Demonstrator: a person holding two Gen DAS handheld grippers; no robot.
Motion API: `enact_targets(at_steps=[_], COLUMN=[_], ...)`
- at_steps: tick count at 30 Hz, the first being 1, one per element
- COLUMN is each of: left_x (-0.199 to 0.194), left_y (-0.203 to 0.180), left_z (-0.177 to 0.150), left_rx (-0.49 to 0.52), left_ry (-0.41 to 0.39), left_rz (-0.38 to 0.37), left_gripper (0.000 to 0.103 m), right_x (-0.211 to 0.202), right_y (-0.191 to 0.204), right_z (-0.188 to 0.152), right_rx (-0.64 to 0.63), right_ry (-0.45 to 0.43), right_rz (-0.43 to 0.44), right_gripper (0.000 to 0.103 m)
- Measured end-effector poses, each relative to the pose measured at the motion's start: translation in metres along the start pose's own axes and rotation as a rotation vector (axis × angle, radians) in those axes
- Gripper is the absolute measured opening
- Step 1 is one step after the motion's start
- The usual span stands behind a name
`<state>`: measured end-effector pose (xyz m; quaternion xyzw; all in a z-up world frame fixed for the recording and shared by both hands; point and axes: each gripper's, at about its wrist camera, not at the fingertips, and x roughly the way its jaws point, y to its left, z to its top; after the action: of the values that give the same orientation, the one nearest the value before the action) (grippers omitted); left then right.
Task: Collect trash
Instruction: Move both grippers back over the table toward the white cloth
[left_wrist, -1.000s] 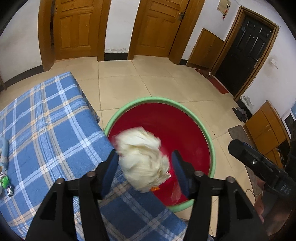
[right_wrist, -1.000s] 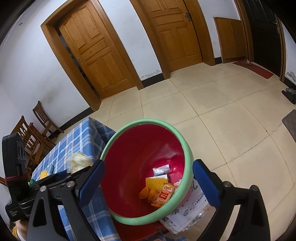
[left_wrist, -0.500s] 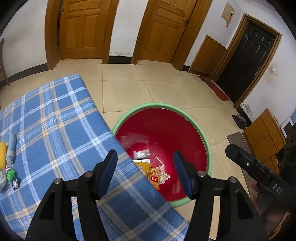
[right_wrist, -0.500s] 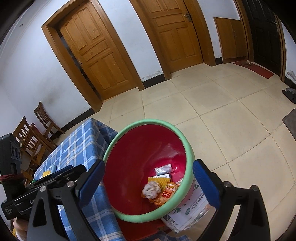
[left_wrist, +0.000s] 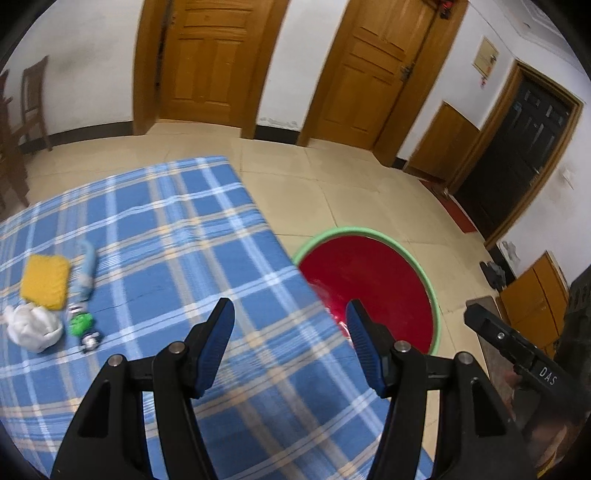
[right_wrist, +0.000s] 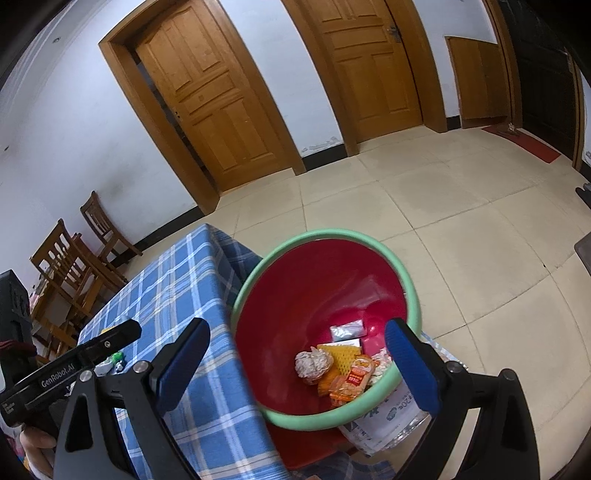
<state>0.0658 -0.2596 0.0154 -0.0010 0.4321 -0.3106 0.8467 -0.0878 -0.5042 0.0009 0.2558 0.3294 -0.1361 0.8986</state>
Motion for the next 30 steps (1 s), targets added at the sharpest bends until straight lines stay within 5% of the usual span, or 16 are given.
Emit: enact_targets(at_steps=[30], left_x=[-0.044], left_y=[0.175], left_z=[-0.021], left_rx=[-0.239], left_ry=[-0.052], left_rz=[0.322], left_gripper=[0.063], right_x=[0.012], right_y=[0.057], right_z=[-0.010], right_rx=[-0.081], right_ry=[0.061], right_rz=[0.015], right_gripper=[0.098])
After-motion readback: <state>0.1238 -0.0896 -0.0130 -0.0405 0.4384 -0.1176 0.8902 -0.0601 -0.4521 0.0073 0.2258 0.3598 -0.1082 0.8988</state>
